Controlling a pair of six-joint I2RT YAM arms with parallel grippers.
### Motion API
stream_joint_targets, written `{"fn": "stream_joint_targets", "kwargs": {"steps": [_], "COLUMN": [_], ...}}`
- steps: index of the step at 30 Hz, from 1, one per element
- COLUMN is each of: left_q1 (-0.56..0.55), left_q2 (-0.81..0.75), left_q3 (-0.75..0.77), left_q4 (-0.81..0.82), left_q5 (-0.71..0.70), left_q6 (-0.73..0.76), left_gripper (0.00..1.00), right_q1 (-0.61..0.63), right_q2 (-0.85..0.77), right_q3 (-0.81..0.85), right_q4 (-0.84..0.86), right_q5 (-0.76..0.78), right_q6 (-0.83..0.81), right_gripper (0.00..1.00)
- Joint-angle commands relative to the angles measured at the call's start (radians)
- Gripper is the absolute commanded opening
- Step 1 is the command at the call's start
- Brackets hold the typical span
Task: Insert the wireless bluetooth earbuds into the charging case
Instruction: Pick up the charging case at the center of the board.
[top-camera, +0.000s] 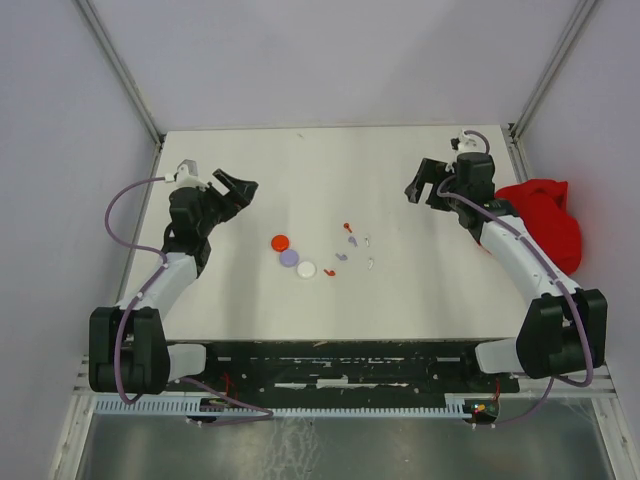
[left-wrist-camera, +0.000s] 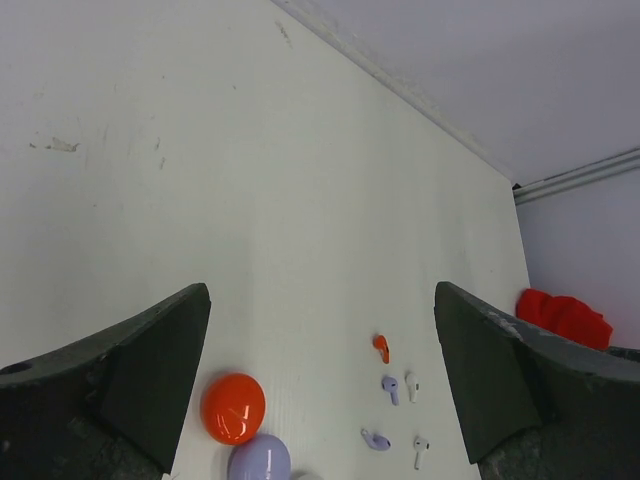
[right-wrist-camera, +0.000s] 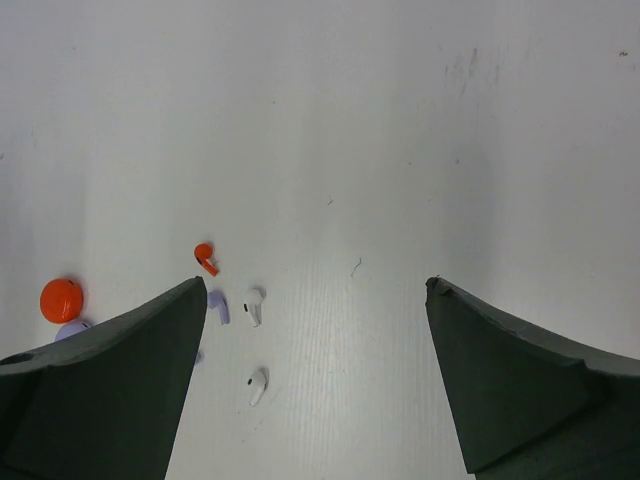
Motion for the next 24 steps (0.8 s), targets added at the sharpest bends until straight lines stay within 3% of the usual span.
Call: {"fn": "stream_joint_targets", "kwargs": {"steps": [1, 7, 9, 14, 24], "left_q1": [-0.003, -0.004, -0.003, -0.005, -0.059], "left_q2": [-0.017, -0.008, -0.009, -0.017, 0.031], "left_q3": [0.04, 0.053, 0.051, 0.047, 0.075], "left_q4": [0.045, 0.061, 0.061, 0.037, -0.027], "left_q5": [0.043, 0.081, 0.08, 0.087, 0.097], "left_q6": [0.014, 0.018, 0.013, 0.019, 0.043], "left_gripper": [0.99, 0.99, 0.99, 0.99, 0.96], "right_q1": [0.003, -0.004, -0.002, 0.041, 0.316], "right_q2": [-0.041, 0.063, 0.118, 0.134, 0.287], "right_q3": [-0.027, 0.024, 0.088, 0.104, 0.283], "right_q4": [0.114, 0.141, 0.083, 0.068, -0.131], "right_q5": [-0.047, -0.408, -0.452, -0.314, 0.079], "right_q6": [0.005, 0.017, 0.026, -0.011, -0.19], "right_gripper": [0.99, 0.99, 0.99, 0.99, 0.98]}}
